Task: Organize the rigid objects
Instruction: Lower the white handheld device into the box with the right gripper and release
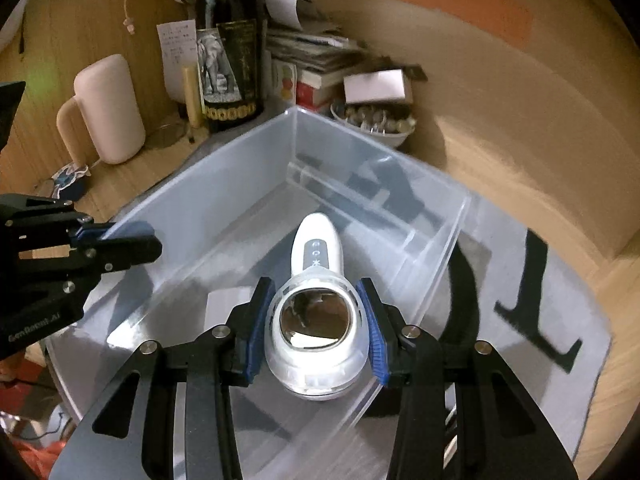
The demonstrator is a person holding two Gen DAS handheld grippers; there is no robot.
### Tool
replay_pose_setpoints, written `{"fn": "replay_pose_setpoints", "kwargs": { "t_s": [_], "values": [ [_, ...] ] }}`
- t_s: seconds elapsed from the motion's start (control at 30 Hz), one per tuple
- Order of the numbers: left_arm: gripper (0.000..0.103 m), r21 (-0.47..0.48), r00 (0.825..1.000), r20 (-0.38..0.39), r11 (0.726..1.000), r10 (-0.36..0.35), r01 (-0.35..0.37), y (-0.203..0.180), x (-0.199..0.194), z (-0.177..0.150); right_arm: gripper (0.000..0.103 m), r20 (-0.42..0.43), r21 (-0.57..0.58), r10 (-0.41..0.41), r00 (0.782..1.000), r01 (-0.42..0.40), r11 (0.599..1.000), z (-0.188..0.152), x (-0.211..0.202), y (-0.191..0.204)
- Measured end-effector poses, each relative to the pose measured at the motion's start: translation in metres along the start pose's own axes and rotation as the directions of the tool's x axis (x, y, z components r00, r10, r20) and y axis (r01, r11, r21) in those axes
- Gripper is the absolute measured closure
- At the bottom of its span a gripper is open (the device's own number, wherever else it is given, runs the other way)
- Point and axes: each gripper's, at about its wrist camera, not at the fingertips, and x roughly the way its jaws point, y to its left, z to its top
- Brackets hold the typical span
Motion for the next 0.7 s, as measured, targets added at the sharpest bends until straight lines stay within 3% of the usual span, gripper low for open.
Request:
{"fn": "replay_pose_setpoints", "kwargs": {
  "t_s": [0.13,0.27,0.43,0.7],
  "values": [
    [0.094,-0.001,1.000,-0.005,1.000,0.007,-0.007,-0.001,0.001,0.000,0.063,0.021,-0.013,0.000,1.000,0.001,1.000,-0.001,-0.006,0.004],
    [0.094,0.001,1.000,-0.007,1.000,0.014,-0.014,-0.002,0.002,0.000,0.054,0.052,-0.020,-0.015,0.999,0.016,1.000,-0.001,-0.016,0.004],
    [0.094,0.001,1.000,-0.009,1.000,0.020,-0.020,-0.003,0.002,0.001,0.050,0.111,0.004,-0.044,0.993,0.044,0.999,-0.001,-0.038,-0.003],
    [0.094,0.005,1.000,-0.013,1.000,0.027,-0.026,-0.004,0.002,0.001,0.034,0.209,0.073,-0.146,0.967,0.133,0.988,-0.011,-0.084,-0.025]
  ]
}}
